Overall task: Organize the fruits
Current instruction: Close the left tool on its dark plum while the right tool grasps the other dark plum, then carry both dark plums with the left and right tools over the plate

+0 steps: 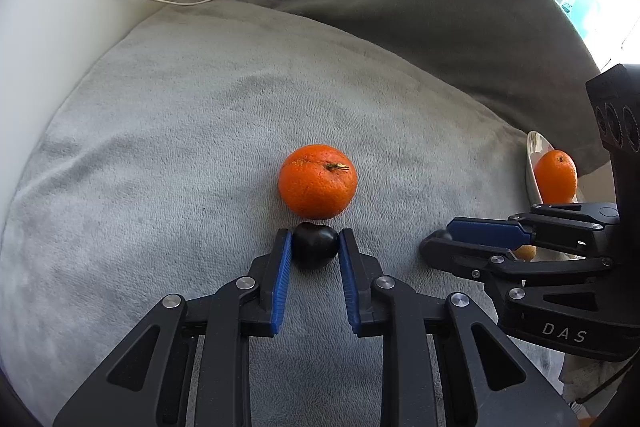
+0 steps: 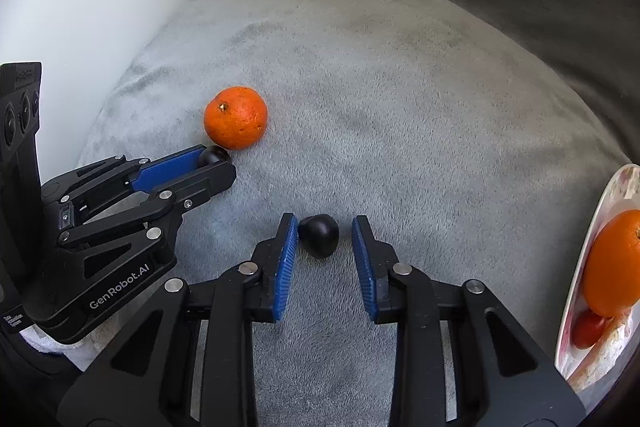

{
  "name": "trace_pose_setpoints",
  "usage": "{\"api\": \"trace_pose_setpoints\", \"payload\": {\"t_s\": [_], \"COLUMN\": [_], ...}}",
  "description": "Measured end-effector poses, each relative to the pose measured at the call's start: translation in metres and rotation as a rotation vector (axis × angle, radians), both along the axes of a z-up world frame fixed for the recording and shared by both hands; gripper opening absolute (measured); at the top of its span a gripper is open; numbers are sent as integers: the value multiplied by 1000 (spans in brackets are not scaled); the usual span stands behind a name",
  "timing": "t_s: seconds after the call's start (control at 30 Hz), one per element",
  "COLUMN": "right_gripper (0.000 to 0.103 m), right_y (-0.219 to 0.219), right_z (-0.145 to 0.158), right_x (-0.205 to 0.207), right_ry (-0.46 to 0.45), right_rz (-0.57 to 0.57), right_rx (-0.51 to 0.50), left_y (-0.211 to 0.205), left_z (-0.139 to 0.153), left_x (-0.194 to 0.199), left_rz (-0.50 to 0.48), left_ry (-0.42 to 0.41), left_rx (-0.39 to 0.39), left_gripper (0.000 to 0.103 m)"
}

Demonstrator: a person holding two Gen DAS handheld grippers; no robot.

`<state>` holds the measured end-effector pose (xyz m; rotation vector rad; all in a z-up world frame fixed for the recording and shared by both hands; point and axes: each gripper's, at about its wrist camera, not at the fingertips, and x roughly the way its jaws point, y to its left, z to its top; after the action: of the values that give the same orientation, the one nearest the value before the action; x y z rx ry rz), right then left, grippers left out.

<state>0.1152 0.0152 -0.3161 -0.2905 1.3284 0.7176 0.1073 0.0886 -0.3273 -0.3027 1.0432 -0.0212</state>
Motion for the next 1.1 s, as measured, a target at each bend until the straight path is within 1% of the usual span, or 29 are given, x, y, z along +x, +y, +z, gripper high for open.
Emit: {"api": "trace_pose_setpoints", "payload": {"t_s": [0.1,0.33,0.53,0.87,1.1], "right_gripper": [23,21,21,21,21], "right_y": [3,2,-9,-54,-97], "right_z": [0,1,10,44,67], "right_x": [-2,-4,-4,-1,1], "right_ry": [5,-1,-15,-41,-73], "right_rz": [13,9,-20,-125,-220], "right_rx": [0,2,20,87,117], "left_y": [-1,-1,-3,-15,-34], "left_z": [0,0,4,24,40], "left_x": [0,0,-2,-7,6], "left_rz": [3,4,1,-31,-85], "left_ry": [0,-1,-4,-32,-59], "left_rx": [1,2,6,2,1], "left_gripper": [22,22,22,21,21]}}
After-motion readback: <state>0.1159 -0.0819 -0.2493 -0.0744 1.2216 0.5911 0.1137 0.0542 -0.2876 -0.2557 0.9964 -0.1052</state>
